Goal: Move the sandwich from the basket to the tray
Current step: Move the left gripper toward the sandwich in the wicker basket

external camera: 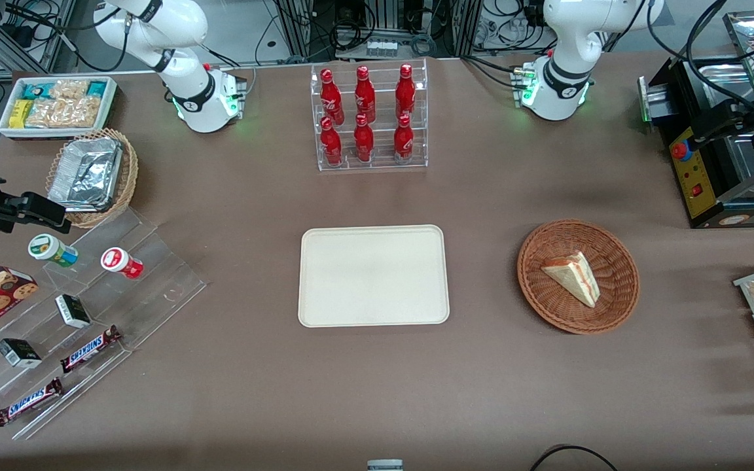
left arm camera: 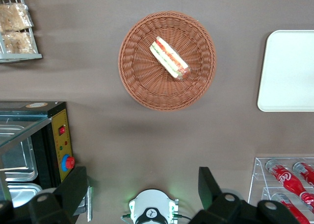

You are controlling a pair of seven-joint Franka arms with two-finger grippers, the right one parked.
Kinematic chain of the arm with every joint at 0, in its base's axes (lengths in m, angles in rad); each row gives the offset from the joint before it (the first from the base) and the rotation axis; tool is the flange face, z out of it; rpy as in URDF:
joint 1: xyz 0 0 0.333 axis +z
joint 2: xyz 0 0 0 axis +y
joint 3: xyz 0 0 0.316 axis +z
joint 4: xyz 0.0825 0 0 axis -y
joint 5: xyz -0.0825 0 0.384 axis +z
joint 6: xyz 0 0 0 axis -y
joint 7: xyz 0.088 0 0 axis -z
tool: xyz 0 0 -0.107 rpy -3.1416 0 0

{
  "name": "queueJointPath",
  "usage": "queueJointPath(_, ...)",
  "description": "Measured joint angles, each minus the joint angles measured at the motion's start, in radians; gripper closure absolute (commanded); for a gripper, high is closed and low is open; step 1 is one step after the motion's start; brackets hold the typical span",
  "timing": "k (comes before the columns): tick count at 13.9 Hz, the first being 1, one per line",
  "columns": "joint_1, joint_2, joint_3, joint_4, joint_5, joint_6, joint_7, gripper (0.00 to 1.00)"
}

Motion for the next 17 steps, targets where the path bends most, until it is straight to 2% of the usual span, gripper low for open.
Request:
queueJointPath(5,0.000,0.007,-0.002,-0.020,0.012,0.000,0.005,0.00)
queueJointPath(9,0.000,0.052,-0.002,-0.110,0.021,0.075,-0.032,0.00)
queueJointPath(11,0.002,0.074,0.000,-0.175,0.025,0.165,-0.114,0.00)
queueJointPath(17,0.001,0.118,-0.004,-0.406,0.029,0.508,-0.506,0.00)
